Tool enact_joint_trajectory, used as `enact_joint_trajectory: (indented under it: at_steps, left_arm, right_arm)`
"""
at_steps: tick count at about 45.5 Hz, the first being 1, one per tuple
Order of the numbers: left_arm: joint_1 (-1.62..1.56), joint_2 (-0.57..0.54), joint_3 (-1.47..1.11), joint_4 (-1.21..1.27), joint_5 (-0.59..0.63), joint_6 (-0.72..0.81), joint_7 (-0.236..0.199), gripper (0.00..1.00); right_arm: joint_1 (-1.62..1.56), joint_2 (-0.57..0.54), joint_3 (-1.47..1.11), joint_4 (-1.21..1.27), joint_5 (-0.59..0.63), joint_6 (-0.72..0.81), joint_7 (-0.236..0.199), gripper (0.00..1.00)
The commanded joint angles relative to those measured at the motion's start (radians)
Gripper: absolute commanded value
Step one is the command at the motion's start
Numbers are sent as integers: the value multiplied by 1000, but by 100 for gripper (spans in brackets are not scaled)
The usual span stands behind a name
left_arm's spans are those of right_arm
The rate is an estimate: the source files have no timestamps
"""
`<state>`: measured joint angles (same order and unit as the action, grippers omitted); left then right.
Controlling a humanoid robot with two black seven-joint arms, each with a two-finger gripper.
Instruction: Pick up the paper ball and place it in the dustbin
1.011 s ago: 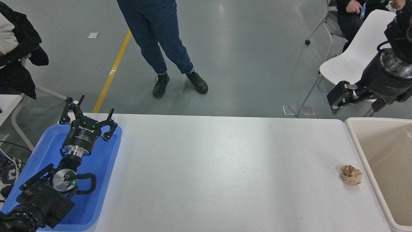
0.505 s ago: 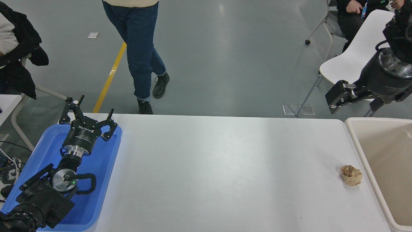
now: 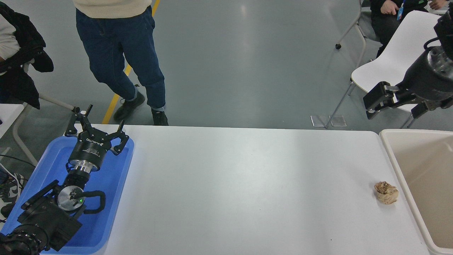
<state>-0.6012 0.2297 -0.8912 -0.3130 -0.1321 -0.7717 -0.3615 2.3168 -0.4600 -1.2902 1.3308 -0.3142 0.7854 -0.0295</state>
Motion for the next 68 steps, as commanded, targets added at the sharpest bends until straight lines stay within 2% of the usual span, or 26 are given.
enact_joint_trajectory:
  at_steps: [1,16,38,45,54,68]
  left_arm:
    - [1,0,0,0,-1,0,-1,100]
    - [1,0,0,0,-1,0,-2,100]
    - [0,0,0,0,-1,0,-2,100]
    - [0,-1,0,0,-1,0,-1,100]
    - [0,-1,0,0,0,0,-1,100]
    - [0,-1,0,0,-1,0,-2,100]
  right_arm:
    - [0,-11,-6,-1,-2,0,0,100]
    - [-33,-31,9,4,40,0,0,100]
    - [-258,-62,-8,1,7,0,-3,100]
    - [-385,-75,-9,-1,7,-237,-1,100]
    - [-565,-121,28,-42,7,-471,-1,100]
    - [-838,-129,178,-277,14,-518,-3,100]
